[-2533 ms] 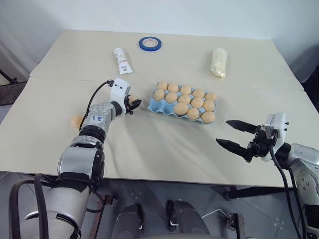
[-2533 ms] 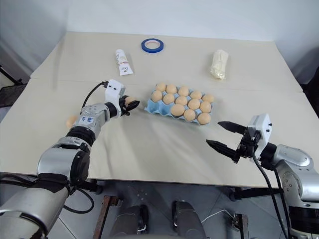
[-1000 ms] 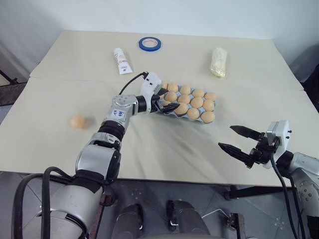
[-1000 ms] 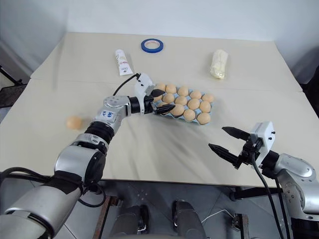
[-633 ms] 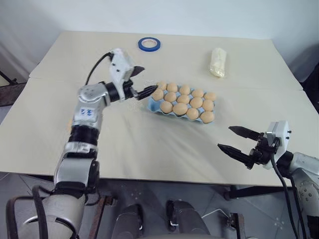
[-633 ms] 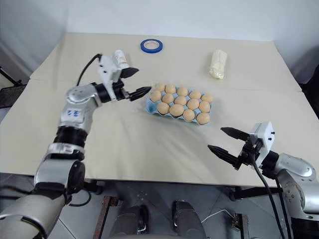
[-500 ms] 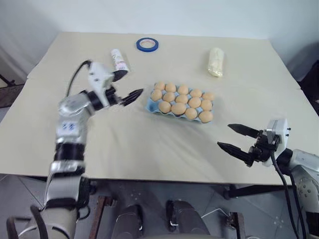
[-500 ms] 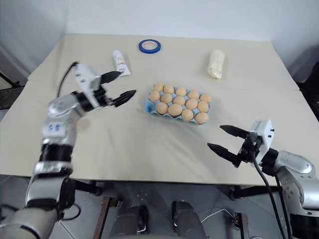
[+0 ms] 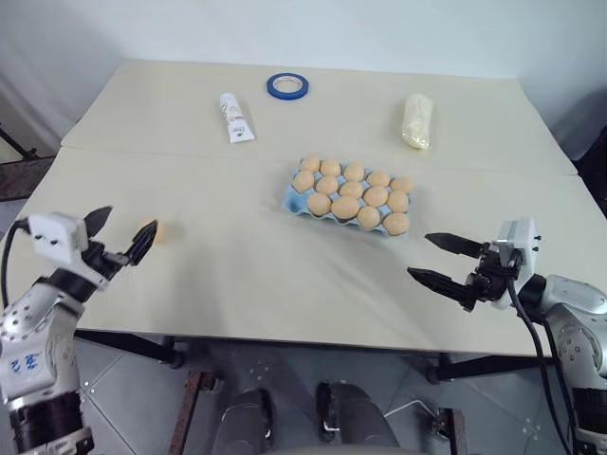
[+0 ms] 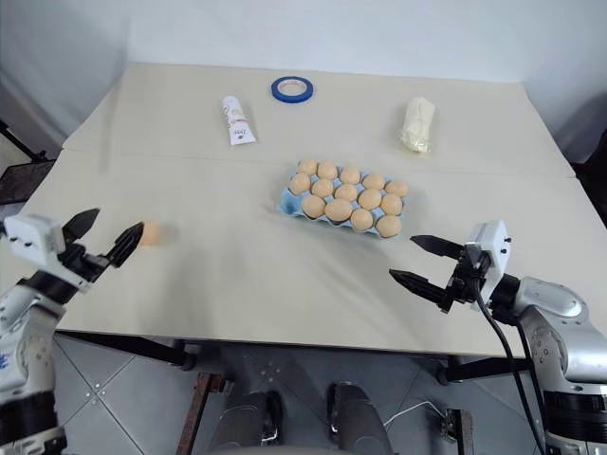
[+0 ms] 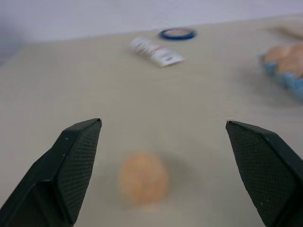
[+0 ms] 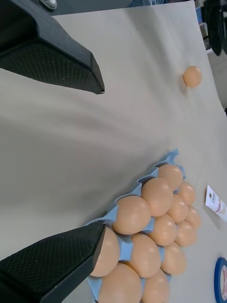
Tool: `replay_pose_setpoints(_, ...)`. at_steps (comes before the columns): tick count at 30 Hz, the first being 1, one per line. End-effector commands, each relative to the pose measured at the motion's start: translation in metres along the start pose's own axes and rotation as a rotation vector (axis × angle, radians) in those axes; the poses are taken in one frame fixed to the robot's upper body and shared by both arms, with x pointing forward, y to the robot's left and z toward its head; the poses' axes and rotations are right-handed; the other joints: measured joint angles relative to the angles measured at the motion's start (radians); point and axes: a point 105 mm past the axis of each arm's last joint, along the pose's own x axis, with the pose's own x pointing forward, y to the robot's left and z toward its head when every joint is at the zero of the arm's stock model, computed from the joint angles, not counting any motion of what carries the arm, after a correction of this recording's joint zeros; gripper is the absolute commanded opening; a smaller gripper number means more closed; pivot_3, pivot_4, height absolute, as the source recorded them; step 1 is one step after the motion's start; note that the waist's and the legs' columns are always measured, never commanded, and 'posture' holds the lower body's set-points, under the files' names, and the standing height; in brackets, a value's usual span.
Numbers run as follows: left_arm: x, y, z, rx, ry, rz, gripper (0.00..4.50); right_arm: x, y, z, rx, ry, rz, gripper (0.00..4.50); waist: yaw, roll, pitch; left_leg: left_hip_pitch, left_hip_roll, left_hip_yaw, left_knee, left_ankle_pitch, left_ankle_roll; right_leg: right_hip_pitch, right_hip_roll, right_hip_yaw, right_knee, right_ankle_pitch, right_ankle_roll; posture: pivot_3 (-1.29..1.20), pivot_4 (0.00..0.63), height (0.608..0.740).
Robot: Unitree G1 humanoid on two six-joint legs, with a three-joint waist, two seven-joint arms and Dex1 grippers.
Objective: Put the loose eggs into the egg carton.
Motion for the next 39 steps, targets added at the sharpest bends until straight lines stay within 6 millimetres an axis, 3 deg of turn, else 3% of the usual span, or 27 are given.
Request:
replay_pose_setpoints(1,-0.013,0.003,0.011,-0.016,-0.049,0.063,4.48,0.001,0.001,0.006,-0.022,-0.019,0.016,4.50,0.000,0.000,0.000,0.000,0.000,0.000,0.000,0.000,0.000,0.000,0.000,0.000,0.000,0.000,0.000,0.00,0.150,0.740)
replay_pose_setpoints(10,-0.019,0.000,0.009,-0.057,-0.029,0.103,4.48,0.005,-0.001,0.008,-0.026,-0.025,0.032,4.50,0.000,0.000,0.000,-0.001,0.000,0.000,-0.001,-0.003,-0.004,0.000,0.000,-0.001,-0.002,0.000,-0.001,0.00,0.150,0.740)
replay_pose_setpoints(22,0.043,0.015,0.001,-0.078,0.040,0.124,4.48,0.005,-0.002,0.011,-0.039,-0.028,0.023,4.50,0.001,0.000,0.000,-0.002,0.000,0.000,-0.001,-0.002,-0.002,0.000,0.001,-0.002,-0.003,0.000,-0.001,0.00,0.150,0.740)
replay_pose_setpoints(26,0.062,0.011,-0.015,-0.087,0.120,0.086,4.48,0.002,-0.001,0.012,-0.042,-0.023,0.010,4.50,-0.001,0.000,0.000,-0.002,0.000,0.000,-0.002,-0.001,0.000,-0.001,0.000,-0.002,-0.004,0.000,-0.001,0.00,0.150,0.740)
replay_pose_setpoints(31,0.072,0.005,-0.033,-0.106,0.209,0.052,4.48,-0.001,0.000,0.012,-0.044,-0.016,-0.003,4.50,-0.002,0.000,0.000,-0.002,0.001,0.001,-0.003,-0.001,-0.001,-0.002,0.001,-0.002,-0.004,0.000,-0.001,0.00,0.150,0.740)
replay_pose_setpoints(34,0.073,0.003,-0.037,-0.119,0.238,0.055,3.85,-0.003,0.000,0.012,-0.046,-0.013,-0.013,4.50,-0.001,0.000,0.000,-0.002,0.001,0.000,-0.003,-0.001,-0.001,-0.002,0.001,-0.002,-0.004,0.000,-0.001,0.00,0.150,0.740)
replay_pose_setpoints(39,0.073,0.004,-0.036,-0.123,0.237,0.060,2.20,-0.004,-0.001,0.012,-0.046,-0.008,-0.019,4.50,0.001,0.000,0.000,-0.002,0.001,0.000,-0.003,-0.003,-0.004,-0.002,0.000,-0.002,-0.004,0.000,-0.001,0.00,0.150,0.740)
